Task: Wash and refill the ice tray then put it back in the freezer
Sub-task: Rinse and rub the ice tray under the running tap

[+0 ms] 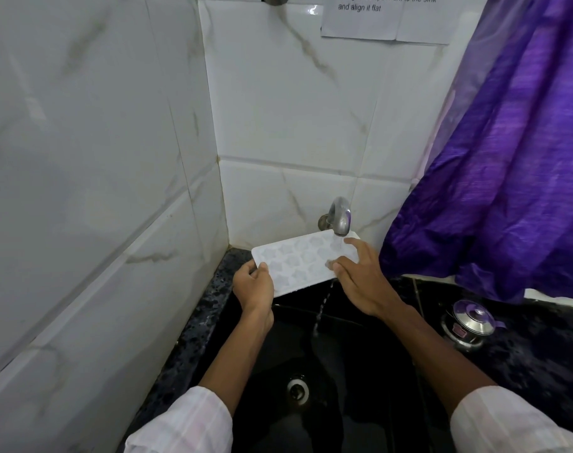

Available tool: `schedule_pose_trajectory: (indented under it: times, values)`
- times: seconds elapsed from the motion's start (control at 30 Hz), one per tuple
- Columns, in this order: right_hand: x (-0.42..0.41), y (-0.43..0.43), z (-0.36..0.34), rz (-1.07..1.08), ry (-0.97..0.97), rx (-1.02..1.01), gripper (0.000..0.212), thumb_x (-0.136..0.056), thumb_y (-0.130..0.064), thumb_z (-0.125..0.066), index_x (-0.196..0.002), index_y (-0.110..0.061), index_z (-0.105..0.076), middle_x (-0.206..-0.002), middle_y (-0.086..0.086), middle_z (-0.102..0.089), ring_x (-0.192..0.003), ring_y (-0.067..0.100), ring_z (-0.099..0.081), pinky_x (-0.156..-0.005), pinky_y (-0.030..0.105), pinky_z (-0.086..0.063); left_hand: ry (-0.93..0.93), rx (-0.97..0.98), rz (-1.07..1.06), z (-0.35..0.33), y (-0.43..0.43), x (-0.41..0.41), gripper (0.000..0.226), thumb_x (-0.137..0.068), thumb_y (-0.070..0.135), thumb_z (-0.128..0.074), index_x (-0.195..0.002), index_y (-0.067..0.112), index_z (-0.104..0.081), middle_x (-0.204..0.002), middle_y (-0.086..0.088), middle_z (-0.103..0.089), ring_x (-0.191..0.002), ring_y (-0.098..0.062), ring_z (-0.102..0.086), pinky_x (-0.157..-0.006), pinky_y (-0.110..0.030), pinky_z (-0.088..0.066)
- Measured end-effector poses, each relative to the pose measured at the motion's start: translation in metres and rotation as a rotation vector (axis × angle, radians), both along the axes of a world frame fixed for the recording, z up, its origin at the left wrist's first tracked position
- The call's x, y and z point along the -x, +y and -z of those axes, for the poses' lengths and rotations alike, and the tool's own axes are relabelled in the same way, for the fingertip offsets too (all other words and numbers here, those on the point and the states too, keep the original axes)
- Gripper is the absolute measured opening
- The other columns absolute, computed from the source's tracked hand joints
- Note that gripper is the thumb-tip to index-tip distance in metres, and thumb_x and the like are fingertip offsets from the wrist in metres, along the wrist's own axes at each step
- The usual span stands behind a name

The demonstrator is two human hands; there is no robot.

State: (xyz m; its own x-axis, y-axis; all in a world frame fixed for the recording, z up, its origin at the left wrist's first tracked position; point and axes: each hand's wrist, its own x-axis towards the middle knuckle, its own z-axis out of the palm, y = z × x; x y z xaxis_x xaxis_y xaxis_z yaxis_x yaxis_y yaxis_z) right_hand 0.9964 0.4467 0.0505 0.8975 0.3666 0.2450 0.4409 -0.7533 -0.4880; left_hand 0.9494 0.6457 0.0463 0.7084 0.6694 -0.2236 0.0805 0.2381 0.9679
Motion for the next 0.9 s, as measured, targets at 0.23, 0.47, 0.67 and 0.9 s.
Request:
schedule_pose_trajectory:
  times: [0.23, 0.47, 0.67, 0.9]
  values:
    - [0.004, 0.0, -0.001, -0.007, 0.058, -0.01, 0.034, -0.102, -0.042, -0.041, -0.1, -0.023, -0.069, -0.154, -0.002, -0.02, -0.142, 0.018, -0.011, -0.118, 0.045, -0.018, -0.002, 0.025, -0.012, 0.001, 0.002, 0.003, 0.015, -0.099, 0.009, -0.052, -0.103, 0.016, -0.065, -0.093, 0.001, -0.069, -0.081, -0.01, -0.067, -0.065, -0.022, -0.053]
    - [0.008, -0.002, -0.001, -0.01, 0.058, 0.008, 0.034, -0.101, -0.044, -0.04, -0.104, -0.026, -0.069, -0.155, -0.002, -0.019, -0.142, 0.017, -0.009, -0.118, 0.043, -0.017, 0.002, 0.01, -0.002, 0.002, 0.0, 0.005, 0.021, -0.099, 0.009, -0.051, -0.114, 0.008, -0.066, -0.093, 0.002, -0.068, -0.083, -0.014, -0.068, -0.067, -0.024, -0.054]
    - [0.009, -0.005, 0.006, -0.006, -0.003, 0.025, 0.032, -0.1, -0.044, -0.043, -0.109, -0.029, -0.069, -0.154, 0.001, -0.021, -0.142, 0.021, -0.009, -0.117, 0.043, -0.017, 0.016, 0.003, 0.013, 0.006, -0.003, 0.006, 0.023, -0.099, 0.01, -0.052, -0.116, 0.008, -0.067, -0.103, -0.004, -0.072, -0.089, -0.017, -0.07, -0.076, -0.031, -0.058]
    - [0.01, -0.007, 0.005, 0.131, 0.026, -0.21, 0.026, -0.098, -0.04, -0.05, -0.102, -0.02, -0.066, -0.144, -0.001, -0.033, -0.134, 0.016, -0.02, -0.109, 0.033, -0.024, 0.009, -0.013, 0.028, 0.011, -0.005, 0.011, 0.02, -0.098, 0.009, -0.052, -0.111, 0.012, -0.068, -0.092, 0.005, -0.07, -0.082, -0.01, -0.069, -0.066, -0.024, -0.055]
